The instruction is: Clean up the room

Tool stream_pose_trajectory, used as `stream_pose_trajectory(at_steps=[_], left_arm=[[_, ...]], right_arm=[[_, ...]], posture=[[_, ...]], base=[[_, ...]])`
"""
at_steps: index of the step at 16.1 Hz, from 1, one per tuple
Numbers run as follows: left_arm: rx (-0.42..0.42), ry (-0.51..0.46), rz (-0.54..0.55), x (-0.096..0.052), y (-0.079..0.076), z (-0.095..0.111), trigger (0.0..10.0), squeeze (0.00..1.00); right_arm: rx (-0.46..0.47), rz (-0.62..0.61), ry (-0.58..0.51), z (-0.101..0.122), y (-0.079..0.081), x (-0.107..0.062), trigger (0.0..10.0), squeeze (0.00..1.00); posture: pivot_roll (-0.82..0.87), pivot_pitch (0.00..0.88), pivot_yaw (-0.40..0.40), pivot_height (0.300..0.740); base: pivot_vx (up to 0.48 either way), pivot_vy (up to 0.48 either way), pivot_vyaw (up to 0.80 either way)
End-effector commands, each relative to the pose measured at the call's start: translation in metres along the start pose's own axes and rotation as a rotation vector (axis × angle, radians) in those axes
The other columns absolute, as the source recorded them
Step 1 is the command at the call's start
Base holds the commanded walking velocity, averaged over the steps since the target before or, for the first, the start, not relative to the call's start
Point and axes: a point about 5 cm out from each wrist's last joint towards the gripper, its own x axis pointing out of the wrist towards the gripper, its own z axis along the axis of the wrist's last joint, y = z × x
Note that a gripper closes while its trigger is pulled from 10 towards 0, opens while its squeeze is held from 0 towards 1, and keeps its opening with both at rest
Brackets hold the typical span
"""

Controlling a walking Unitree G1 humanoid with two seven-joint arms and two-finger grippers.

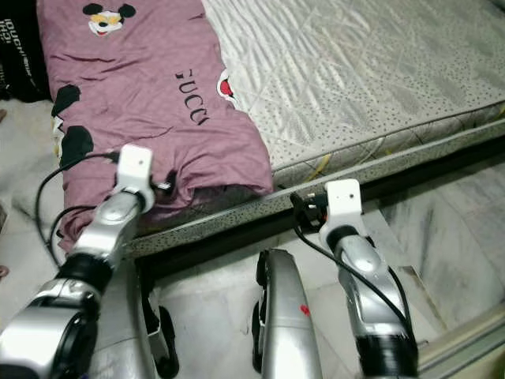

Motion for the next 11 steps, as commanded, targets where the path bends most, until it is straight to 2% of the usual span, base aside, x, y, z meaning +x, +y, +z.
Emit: stream_pose_trajectory(at_steps=[1, 3, 4, 7, 9, 11], left_arm=[[-0.007, 0.001, -0.023, 0.001, -0.006, -0.001, 10.0, 0.0], [0.008, 0.029, -0.063, 0.003, -0.014, -0.004, 10.0, 0.0], [0.013, 0.044, -0.105, 0.003, -0.024, -0.007, 10.0, 0.0], [0.081, 0.108, -0.357, -0.006, -0.078, -0.024, 10.0, 0.0], [0.129, 0.182, -0.486, -0.018, -0.1, -0.044, 10.0, 0.0], [0.178, 0.22, -0.563, -0.028, -0.111, -0.061, 10.0, 0.0]], right_arm=[[-0.003, -0.005, 0.03, -0.005, -0.004, -0.006, 10.0, 0.0], [0.009, -0.014, 0.049, -0.008, -0.006, -0.012, 10.0, 0.0], [0.012, -0.021, 0.051, -0.009, -0.007, -0.014, 10.0, 0.0], [0.016, -0.029, 0.059, -0.008, -0.005, -0.021, 10.0, 0.0], [0.021, -0.029, 0.065, -0.008, -0.004, -0.022, 10.0, 0.0], [0.027, -0.028, 0.068, -0.008, -0.002, -0.021, 10.0, 0.0]], posture=[[-0.21, 0.255, -0.066, 0.537], [-0.22, 0.284, -0.061, 0.537], [-0.23, 0.3, -0.052, 0.537], [-0.23, 0.315, -0.046, 0.537], [-0.23, 0.323, -0.046, 0.537], [-0.23, 0.319, -0.045, 0.537]], base=[[0.0, 0.0, 0.0], [0.0, 0.0, 0.0], [0.0, 0.0, 0.0], [0.0, 0.0, 0.0], [0.0, 0.0, 0.0], [0.0, 0.0, 0.0]])
